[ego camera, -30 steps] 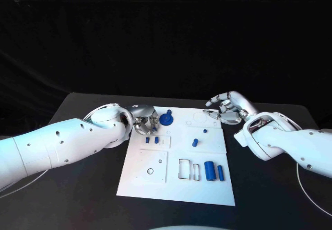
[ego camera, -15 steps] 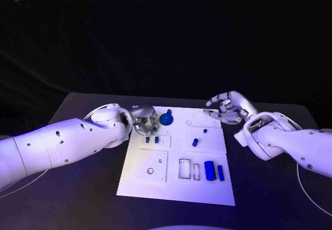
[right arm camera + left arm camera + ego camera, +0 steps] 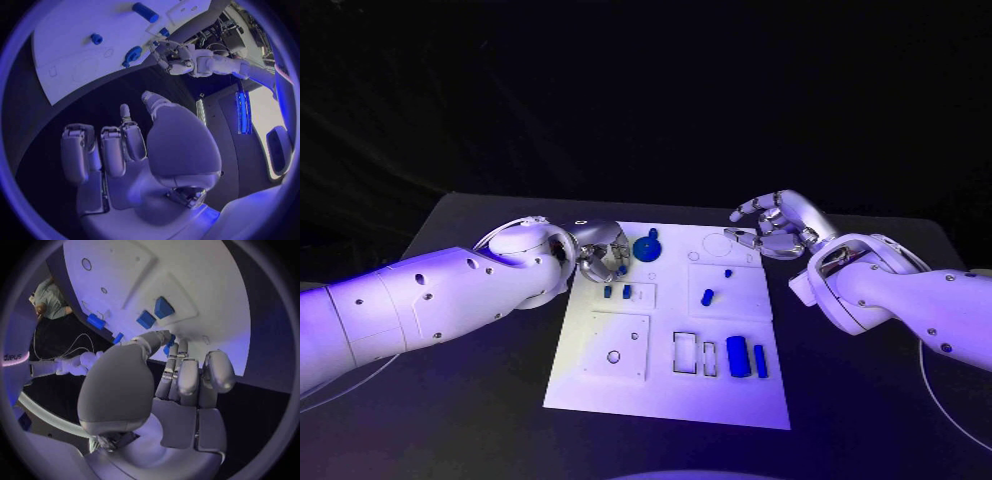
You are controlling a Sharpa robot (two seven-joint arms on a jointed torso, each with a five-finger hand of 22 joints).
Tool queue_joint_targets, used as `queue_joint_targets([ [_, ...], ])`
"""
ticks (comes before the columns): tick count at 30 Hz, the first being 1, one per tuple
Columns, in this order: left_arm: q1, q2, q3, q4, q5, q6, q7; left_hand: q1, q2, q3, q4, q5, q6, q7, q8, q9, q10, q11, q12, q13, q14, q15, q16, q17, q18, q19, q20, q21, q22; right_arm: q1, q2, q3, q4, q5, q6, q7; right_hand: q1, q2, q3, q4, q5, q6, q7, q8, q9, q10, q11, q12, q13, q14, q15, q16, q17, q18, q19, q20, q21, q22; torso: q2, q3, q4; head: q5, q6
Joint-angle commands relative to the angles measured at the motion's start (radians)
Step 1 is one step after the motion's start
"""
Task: Assemble the parts on the task board
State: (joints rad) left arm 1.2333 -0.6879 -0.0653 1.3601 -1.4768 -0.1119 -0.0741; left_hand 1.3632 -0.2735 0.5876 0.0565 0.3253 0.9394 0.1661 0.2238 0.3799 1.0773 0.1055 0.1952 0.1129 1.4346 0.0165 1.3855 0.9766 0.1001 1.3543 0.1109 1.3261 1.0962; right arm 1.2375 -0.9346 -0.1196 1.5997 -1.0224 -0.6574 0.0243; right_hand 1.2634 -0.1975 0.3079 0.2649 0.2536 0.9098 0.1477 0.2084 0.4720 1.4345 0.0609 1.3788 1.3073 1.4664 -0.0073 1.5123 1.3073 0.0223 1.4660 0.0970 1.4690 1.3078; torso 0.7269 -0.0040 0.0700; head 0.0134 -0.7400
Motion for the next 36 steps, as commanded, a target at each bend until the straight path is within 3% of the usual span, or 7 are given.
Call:
queue_joint_targets([
  [1,0.000,-0.001,0.000,0.002,0.009,-0.003,0.004,-0.005,-0.006,-0.009,0.000,0.000,-0.017,0.002,-0.012,-0.004,-0.012,0.003,-0.012,-0.003,-0.002,0.008,-0.006,-0.002,-0.002,-0.003,0.004,-0.006,-0.005,-0.001,0.000,0.000,0.000,-0.008,0.002,0.007,0.002,0.009,0.003,0.005,0.003,0.002,-0.006,0.006,-0.001,-0.001,-0.002,-0.002,0.091,0.066,-0.006,-0.003,0.088,0.007,0.039,-0.003,-0.003,0.187,0.000,-0.0001,-0.0001,0.001,0.000],
  [12,0.000,-0.025,0.001,0.014,0.027,-0.033,0.019,-0.003,-0.009,-0.018,-0.003,0.000,-0.060,0.007,-0.040,-0.019,-0.032,0.006,-0.034,-0.011,-0.005,0.011,-0.007,-0.010,0.004,-0.016,0.006,-0.023,-0.034,-0.001,-0.003,0.000,-0.007,-0.013,0.018,0.004,0.005,0.006,0.003,0.003,0.003,-0.001,-0.005,0.005,-0.001,-0.007,-0.002,-0.011,0.083,0.064,-0.006,-0.007,0.079,0.010,0.033,-0.003,-0.014,0.179,-0.001,-0.0009,-0.0012,0.000,0.004],
  [18,0.001,-0.067,0.005,0.032,0.152,-0.100,0.084,-0.008,-0.008,-0.031,0.000,0.001,-0.065,0.011,-0.045,-0.023,-0.042,0.010,-0.043,-0.015,-0.012,0.014,-0.016,-0.033,0.013,-0.038,0.008,-0.051,-0.082,-0.001,-0.010,0.000,-0.017,-0.016,0.061,0.016,0.059,0.002,0.053,-0.018,-0.007,-0.007,-0.005,0.008,-0.003,-0.304,-0.004,-0.499,-0.327,0.027,-0.010,-0.078,-0.055,0.046,-0.050,-0.007,-0.160,0.080,-0.002,-0.0001,0.0002,-0.005,0.009],
  [20,0.002,-0.083,0.009,0.036,0.228,-0.120,0.111,-0.006,0.000,-0.057,0.004,0.003,-0.055,0.018,-0.043,-0.026,-0.077,0.020,-0.059,-0.023,-0.082,0.021,-0.097,-0.208,0.044,-0.125,0.014,-0.160,-0.252,-0.001,-0.012,0.000,-0.023,-0.023,0.088,0.019,0.075,-0.005,0.082,-0.022,-0.006,-0.006,-0.003,0.008,-0.004,-0.381,-0.004,-0.662,-0.454,0.018,-0.010,-0.100,-0.092,0.052,-0.064,-0.009,-0.192,0.059,-0.003,0.0003,0.0004,-0.008,0.011],
  [25,0.011,-0.128,0.014,0.045,0.527,-0.153,0.212,-0.013,0.012,-0.076,0.019,0.004,-0.044,0.021,-0.041,-0.029,-0.053,0.019,-0.040,-0.020,-0.088,0.021,-0.108,-0.226,0.049,-0.133,0.015,-0.186,-0.285,-0.001,-0.024,0.000,-0.039,-0.111,0.194,0.009,0.123,-0.048,0.211,-0.070,-0.042,0.025,0.009,0.009,-0.004,-0.372,0.017,-1.019,-0.779,0.030,0.005,-0.104,-0.085,0.046,-0.043,0.002,-0.183,0.069,-0.004,-0.0011,-0.0001,-0.034,0.017],
  [28,0.014,-0.149,0.014,0.046,0.718,-0.157,0.284,0.007,0.029,-0.067,0.019,0.006,-0.023,0.025,-0.034,-0.032,-0.048,0.021,-0.026,-0.020,-0.216,0.025,-0.229,-0.454,0.086,-0.257,0.018,-0.342,-0.500,-0.001,-0.028,0.000,-0.041,-0.167,0.236,-0.002,0.126,-0.054,0.239,-0.097,-0.063,0.043,0.011,0.010,-0.004,-0.361,0.020,-1.094,-0.858,0.034,0.009,-0.098,-0.073,0.043,-0.033,0.006,-0.168,0.081,-0.004,0.0004,-0.0005,-0.042,0.020],
  [36,0.016,-0.196,0.015,0.073,1.165,-0.137,0.442,0.022,0.043,-0.063,0.012,0.004,0.006,0.003,-0.014,-0.030,0.041,-0.006,0.062,0.011,-0.274,0.005,-0.266,-0.494,0.086,-0.282,0.003,-0.385,-0.525,-0.001,-0.039,0.000,-0.022,-0.449,0.323,-0.080,0.109,-0.067,0.258,-0.129,-0.079,0.062,0.003,0.005,-0.010,-0.327,0.021,-1.163,-0.947,0.034,0.009,-0.099,-0.078,0.037,-0.020,0.008,-0.145,0.100,0.000,-0.0006,-0.0020,-0.063,0.029],
])
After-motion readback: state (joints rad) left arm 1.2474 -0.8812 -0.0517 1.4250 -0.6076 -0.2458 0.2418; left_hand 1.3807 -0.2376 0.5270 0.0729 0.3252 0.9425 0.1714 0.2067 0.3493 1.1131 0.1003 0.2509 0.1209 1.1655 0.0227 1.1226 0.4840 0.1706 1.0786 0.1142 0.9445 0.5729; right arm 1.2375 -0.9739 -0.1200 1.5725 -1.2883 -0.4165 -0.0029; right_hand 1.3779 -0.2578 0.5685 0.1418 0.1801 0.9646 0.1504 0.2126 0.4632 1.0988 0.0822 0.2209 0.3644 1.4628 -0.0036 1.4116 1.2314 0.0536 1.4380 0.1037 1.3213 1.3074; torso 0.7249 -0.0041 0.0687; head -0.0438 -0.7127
